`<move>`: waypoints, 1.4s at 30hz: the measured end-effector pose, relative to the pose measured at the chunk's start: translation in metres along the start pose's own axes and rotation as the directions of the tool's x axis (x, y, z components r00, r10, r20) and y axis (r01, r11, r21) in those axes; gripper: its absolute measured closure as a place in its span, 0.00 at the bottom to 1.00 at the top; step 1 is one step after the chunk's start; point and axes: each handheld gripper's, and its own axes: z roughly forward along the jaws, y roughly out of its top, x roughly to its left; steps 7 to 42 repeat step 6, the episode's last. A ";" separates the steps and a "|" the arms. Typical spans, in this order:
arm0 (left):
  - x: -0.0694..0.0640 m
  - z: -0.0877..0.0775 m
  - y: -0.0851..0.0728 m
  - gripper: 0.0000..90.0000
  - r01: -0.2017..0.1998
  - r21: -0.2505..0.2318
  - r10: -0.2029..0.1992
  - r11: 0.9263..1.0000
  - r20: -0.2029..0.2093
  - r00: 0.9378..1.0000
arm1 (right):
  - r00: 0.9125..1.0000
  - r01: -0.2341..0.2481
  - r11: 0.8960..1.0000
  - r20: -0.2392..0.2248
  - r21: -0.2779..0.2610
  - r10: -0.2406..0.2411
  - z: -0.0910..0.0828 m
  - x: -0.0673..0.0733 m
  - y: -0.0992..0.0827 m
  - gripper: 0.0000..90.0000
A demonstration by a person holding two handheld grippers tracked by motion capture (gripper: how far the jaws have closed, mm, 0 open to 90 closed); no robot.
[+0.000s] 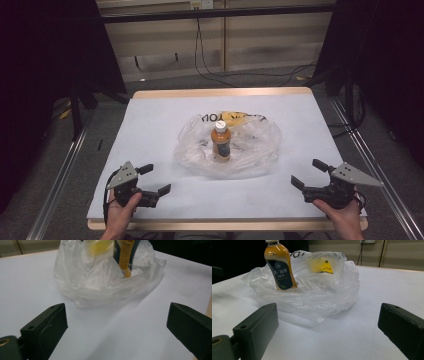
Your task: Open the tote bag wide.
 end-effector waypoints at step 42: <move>0.000 0.001 -0.002 0.04 -0.028 0.037 0.029 0.999 -0.026 0.999 | 1.000 0.000 1.000 0.020 0.009 0.000 0.000 -0.004 -0.002 0.05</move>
